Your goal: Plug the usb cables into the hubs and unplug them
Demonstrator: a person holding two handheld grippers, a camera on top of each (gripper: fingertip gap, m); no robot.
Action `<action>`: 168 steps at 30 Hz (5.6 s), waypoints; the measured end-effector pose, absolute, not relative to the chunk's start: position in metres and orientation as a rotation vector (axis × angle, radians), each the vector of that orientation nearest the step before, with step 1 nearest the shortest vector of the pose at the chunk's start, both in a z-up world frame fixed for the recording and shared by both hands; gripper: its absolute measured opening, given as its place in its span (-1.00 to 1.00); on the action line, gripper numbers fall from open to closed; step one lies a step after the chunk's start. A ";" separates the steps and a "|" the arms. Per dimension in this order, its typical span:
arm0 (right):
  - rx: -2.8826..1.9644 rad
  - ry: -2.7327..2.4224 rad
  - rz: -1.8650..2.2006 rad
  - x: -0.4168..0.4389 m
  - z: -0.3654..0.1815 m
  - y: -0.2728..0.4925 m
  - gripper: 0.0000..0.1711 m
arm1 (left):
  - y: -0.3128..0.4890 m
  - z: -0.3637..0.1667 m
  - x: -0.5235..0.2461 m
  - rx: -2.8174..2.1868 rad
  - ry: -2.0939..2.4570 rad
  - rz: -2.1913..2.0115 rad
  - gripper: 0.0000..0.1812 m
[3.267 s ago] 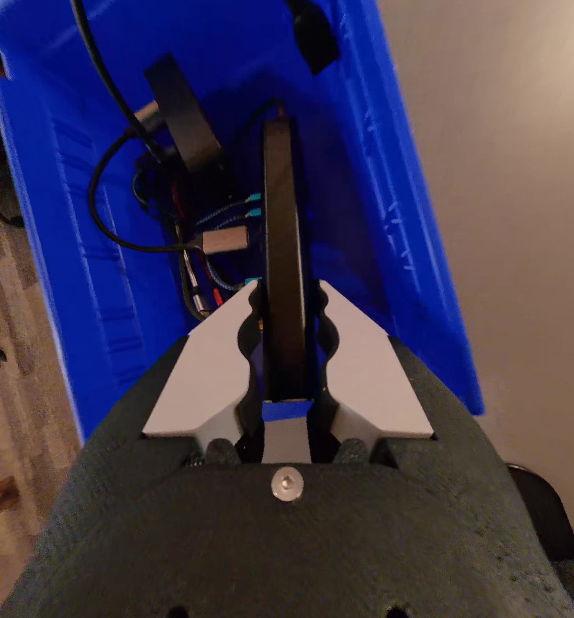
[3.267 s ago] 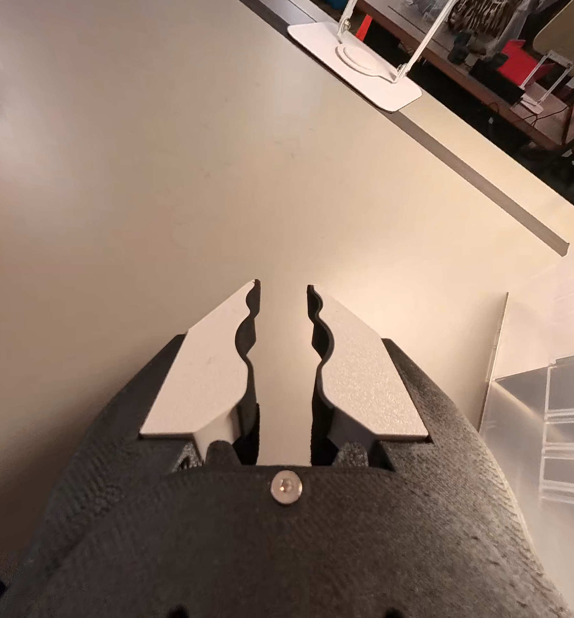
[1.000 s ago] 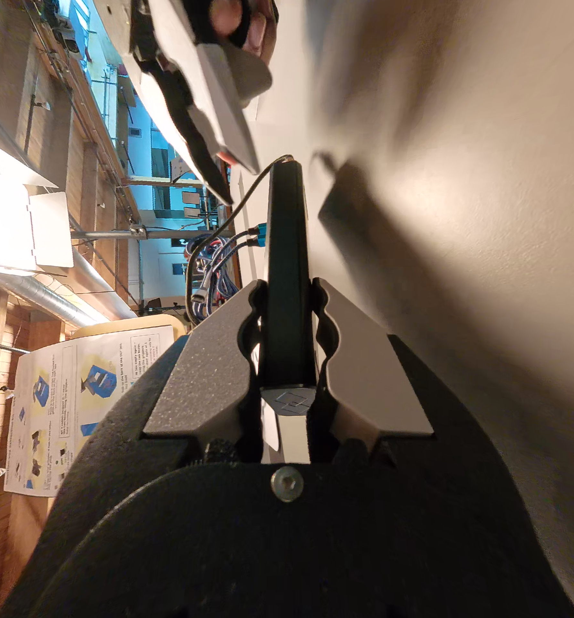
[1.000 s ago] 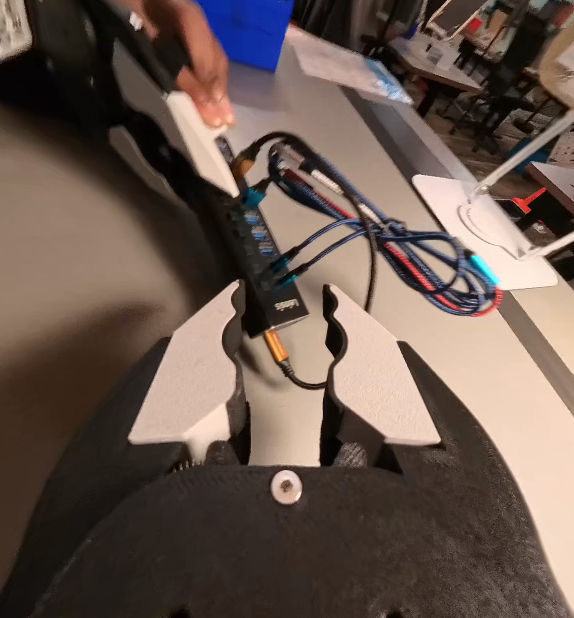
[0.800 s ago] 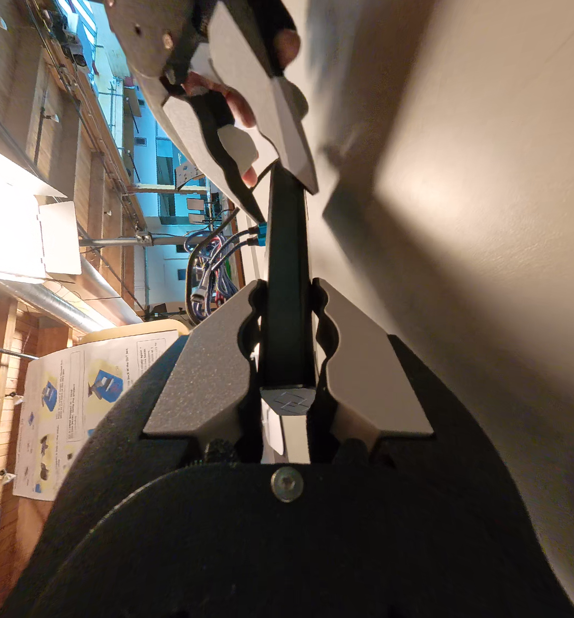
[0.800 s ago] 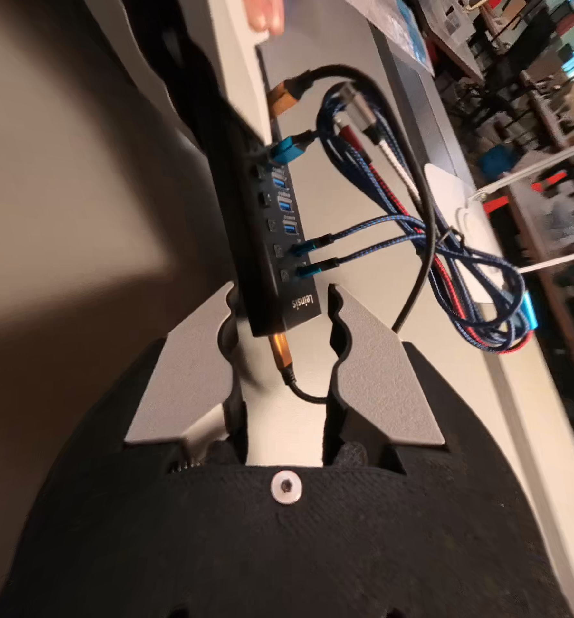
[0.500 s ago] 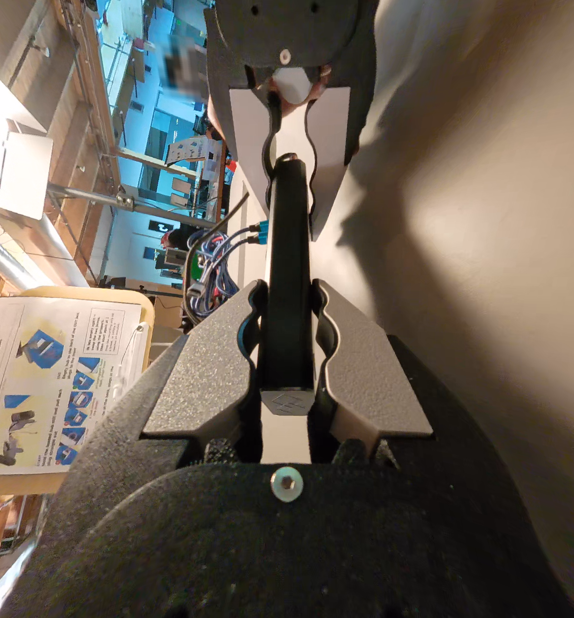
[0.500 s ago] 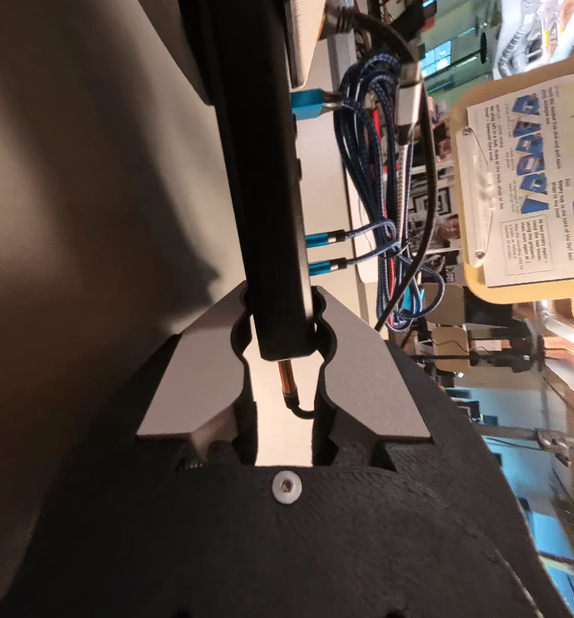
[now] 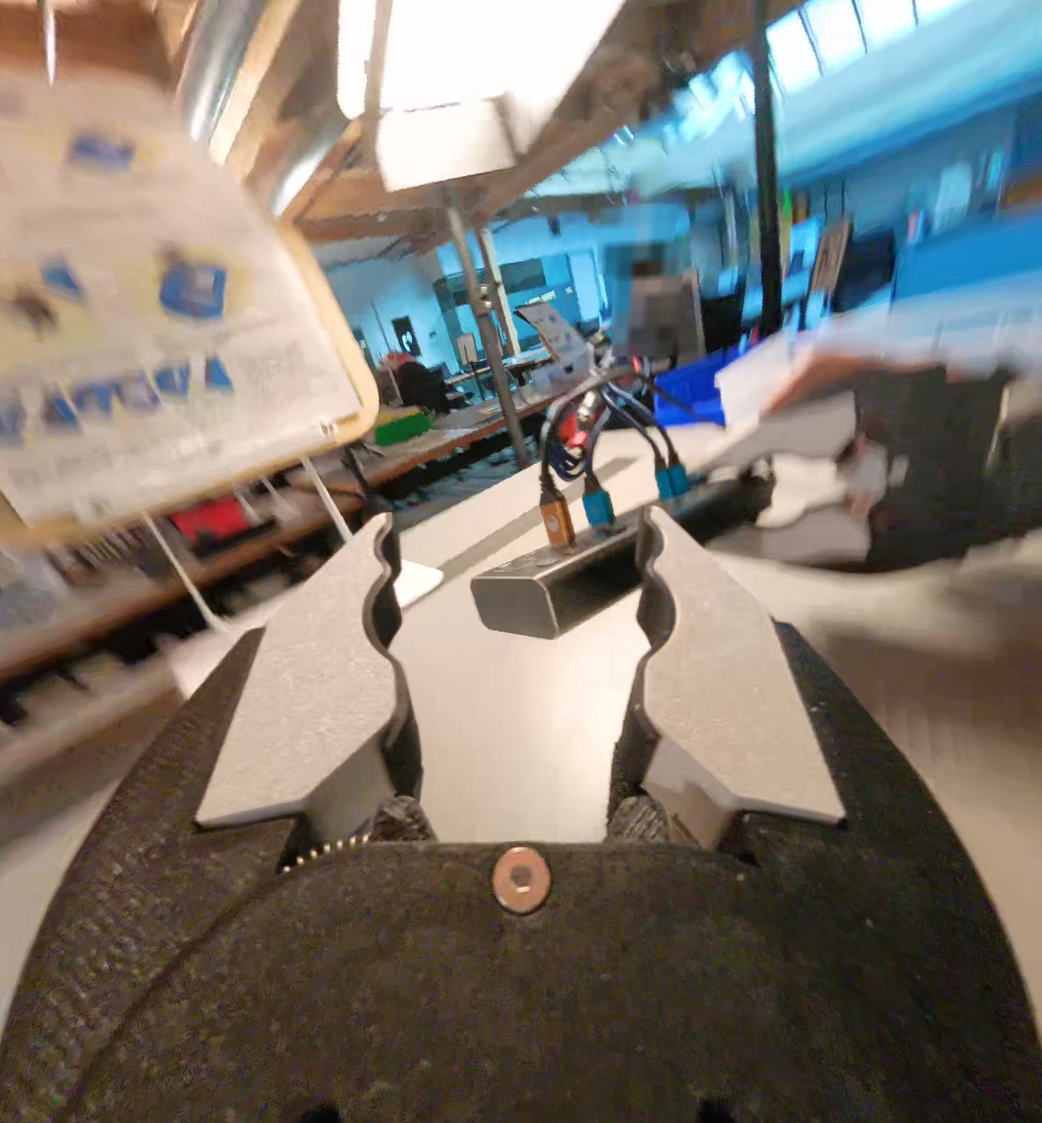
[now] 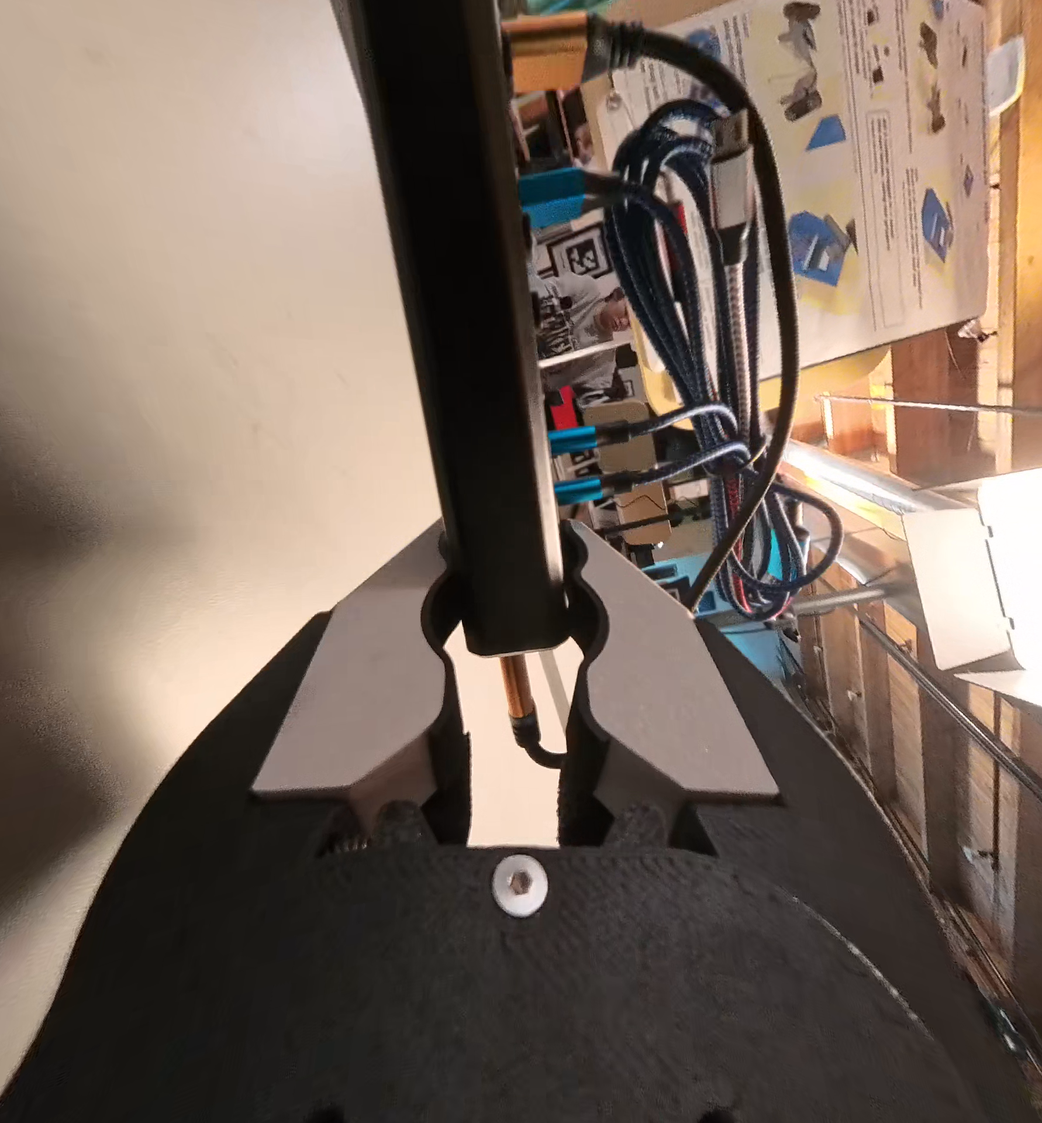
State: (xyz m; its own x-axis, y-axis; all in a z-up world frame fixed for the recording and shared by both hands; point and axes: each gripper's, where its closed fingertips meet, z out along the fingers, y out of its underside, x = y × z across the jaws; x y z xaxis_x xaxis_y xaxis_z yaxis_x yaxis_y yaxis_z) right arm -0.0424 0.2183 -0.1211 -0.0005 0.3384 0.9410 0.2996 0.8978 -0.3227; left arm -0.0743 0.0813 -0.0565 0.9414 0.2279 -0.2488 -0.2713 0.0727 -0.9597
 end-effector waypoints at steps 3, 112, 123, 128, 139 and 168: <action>-0.554 -1.557 0.034 -0.044 -0.116 0.217 -0.66 | 0.084 -0.059 -0.082 -1.375 -0.354 -0.108 0.04; -0.475 -1.754 0.206 -0.063 -0.154 0.079 -0.91 | 0.072 -0.115 -0.124 -1.169 -0.963 -0.824 -0.69; -0.589 -1.784 0.332 -0.061 -0.152 0.072 -0.89 | 0.067 -0.103 -0.126 -1.193 -0.861 -0.658 -0.71; -0.578 -1.770 0.356 -0.064 -0.144 0.078 -0.88 | 0.065 -0.098 -0.126 -1.187 -0.823 -0.660 -0.66; -0.395 -1.769 0.388 -0.055 -0.140 0.063 -0.89 | 0.062 -0.098 -0.127 -1.170 -0.825 -0.760 -0.67; -0.388 -1.799 0.441 -0.039 -0.139 0.063 -0.93 | 0.065 -0.086 -0.119 -1.204 -0.715 -0.773 -0.66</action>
